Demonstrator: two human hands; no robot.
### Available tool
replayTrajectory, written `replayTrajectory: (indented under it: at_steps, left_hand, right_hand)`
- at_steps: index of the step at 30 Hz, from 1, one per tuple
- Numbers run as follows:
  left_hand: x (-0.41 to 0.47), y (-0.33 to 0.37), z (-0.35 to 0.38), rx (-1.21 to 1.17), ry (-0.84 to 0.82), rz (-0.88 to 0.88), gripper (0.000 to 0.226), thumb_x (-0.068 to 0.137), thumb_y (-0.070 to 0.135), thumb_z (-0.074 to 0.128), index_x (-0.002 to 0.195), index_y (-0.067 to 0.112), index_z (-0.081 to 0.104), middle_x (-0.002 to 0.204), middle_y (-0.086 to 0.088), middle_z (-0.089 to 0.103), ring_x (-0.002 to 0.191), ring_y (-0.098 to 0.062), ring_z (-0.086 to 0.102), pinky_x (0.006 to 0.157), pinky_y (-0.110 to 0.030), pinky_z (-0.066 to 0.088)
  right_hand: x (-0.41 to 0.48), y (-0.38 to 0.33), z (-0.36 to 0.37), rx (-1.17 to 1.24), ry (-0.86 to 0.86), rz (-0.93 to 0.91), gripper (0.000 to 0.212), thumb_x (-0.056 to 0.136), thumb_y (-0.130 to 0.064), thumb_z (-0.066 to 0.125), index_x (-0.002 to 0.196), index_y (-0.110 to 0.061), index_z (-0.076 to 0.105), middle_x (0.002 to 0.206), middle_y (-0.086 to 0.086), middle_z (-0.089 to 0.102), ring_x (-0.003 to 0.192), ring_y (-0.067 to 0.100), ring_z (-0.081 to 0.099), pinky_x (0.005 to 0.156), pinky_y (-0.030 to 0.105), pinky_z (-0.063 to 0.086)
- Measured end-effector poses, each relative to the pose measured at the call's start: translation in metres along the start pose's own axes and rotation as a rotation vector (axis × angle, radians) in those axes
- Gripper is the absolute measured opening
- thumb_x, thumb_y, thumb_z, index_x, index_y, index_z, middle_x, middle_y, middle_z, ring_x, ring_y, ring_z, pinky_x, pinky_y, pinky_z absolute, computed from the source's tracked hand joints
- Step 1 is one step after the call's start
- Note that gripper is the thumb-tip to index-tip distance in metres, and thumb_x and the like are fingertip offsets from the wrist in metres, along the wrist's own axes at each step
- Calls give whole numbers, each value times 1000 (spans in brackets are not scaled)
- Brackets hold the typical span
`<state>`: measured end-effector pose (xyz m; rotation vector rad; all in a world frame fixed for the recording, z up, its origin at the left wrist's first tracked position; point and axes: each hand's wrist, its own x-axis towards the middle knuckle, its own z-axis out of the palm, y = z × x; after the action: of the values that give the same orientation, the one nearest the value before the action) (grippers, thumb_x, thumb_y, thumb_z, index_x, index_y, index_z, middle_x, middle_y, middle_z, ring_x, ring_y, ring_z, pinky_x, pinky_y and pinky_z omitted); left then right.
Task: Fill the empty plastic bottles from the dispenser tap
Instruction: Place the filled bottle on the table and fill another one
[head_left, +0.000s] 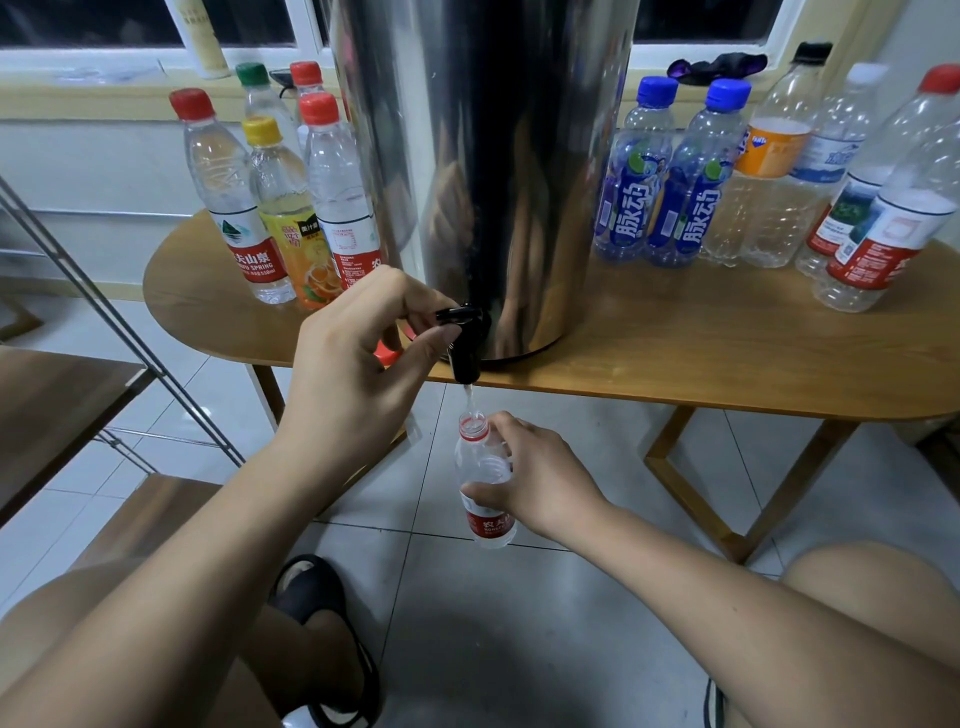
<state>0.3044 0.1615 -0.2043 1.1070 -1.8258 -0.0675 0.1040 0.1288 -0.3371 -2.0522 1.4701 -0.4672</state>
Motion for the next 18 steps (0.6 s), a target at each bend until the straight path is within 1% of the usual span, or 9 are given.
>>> replayTrajectory:
  at_steps: [6,10,14,18]
  left_hand:
    - [0,1,-1,-3,1,1,19,99,12,80,104,24,66,95,5,67,85,-6,60,72,-15,43]
    - [0,1,0,-3,-3,-7,15,99,12,80,104,20,68,95,6,67,85,-5,60,71,-16,44]
    - [1,3,-1,-15,0,-2,24,99,12,80,104,28,64,94,5,67,86,-3,60,71,-17,44]
    - [1,4,-1,-9,2,-1,25,98,12,81,104,28,63,94,5,67,85,-3,59,71,-13,42]
  right_hand:
    - [0,0,1,-8,-4,-4,74,83,-55,87,143,-34,50,145,-10,64,124,16,63,102,39,56]
    - [1,0,0,-5,-10,-4,73,83,-54,87,143,-33,50,146,-10,64,124,17,64,103,38,56]
    - [0,0,1,1,-4,-12,73,83,-53,87,143,-33,51,145,-10,64,124,17,64,102,37,56]
    - [0,0,1,7,-2,-8,73,83,-53,88,143,-33,51,145,-10,64,125,18,63,103,38,56]
